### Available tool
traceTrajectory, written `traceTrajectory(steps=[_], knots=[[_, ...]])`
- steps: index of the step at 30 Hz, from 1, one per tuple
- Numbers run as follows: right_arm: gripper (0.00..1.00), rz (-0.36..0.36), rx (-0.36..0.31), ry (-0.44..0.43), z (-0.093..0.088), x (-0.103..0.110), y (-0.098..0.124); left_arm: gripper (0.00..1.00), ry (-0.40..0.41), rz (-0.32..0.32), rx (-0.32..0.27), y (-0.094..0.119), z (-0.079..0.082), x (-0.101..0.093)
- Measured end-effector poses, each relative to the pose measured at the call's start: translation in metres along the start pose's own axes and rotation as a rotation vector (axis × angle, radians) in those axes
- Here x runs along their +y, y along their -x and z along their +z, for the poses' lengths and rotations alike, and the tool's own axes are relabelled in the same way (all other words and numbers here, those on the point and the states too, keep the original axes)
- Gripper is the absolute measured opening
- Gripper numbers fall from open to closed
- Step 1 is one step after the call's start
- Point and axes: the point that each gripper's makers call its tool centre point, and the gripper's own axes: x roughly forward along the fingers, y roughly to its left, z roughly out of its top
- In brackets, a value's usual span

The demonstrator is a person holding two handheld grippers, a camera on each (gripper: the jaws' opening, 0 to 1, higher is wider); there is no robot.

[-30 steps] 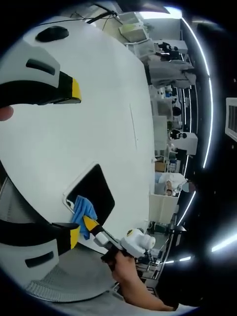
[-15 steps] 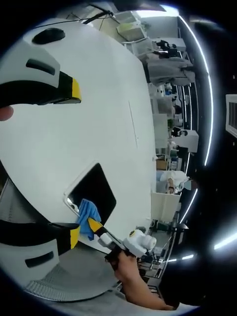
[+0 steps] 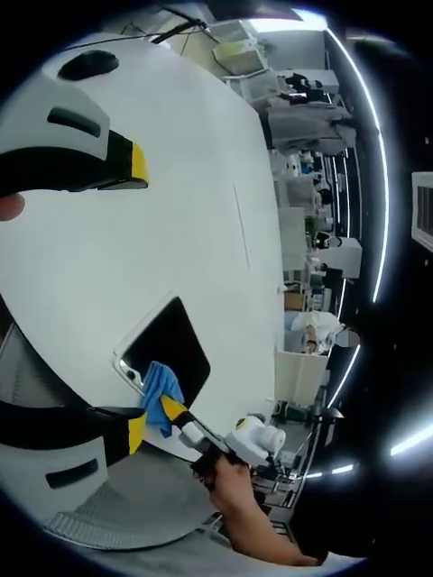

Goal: Wipe the mirror surface with the cleaning cloth until all visible marks leave the cleaned area.

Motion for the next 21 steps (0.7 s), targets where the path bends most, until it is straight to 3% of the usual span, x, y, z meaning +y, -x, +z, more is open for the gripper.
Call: traceTrajectory(steps=[8,21], knots=[[0.0,-0.019,-0.01,0.008,0.02,-0.007,-0.007,0.99,0.017,0.008,-0.003,-0.001,-0.005,0.008],[0.0,-0.054,-0.02,0.038,0.058,-0.02,-0.02,0.99,0.027,-0.004,-0.02,-0.001,0.003,-0.001]])
